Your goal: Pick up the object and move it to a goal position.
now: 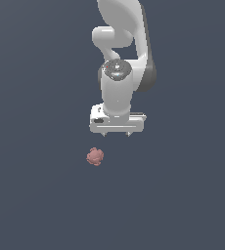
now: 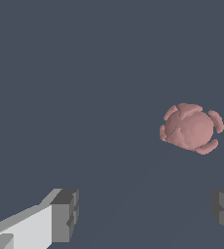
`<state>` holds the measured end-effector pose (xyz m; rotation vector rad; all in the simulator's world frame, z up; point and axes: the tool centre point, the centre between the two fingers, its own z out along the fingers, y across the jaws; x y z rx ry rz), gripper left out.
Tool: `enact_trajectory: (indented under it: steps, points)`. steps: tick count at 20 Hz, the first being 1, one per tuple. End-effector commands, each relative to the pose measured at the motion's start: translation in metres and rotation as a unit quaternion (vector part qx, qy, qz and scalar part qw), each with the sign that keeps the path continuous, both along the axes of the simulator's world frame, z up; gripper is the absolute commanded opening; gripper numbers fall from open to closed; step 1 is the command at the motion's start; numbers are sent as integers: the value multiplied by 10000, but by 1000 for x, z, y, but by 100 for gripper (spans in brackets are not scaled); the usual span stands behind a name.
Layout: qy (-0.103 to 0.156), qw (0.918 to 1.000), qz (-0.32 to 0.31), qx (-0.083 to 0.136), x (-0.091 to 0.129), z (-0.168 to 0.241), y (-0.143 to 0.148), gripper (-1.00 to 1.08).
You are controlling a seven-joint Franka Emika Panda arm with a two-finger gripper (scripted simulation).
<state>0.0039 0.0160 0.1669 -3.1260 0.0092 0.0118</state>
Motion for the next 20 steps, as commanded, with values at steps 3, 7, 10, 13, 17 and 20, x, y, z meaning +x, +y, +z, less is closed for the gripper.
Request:
enact_trajectory:
  steps: [3,7,10,13,17,20]
  points:
    - [-8,10000,-13,4,0,1,-1,100]
    - [-65,9999,-85,34,1,6,-6,100]
    - [-91,9999,-83,49,0,10,-6,100]
    - [-90,9999,-75,48,0,10,-6,100]
    - [-82,9998,-184,43,3,4,-11,100]
    - [-76,9993,-360,37,8,-4,-20,100]
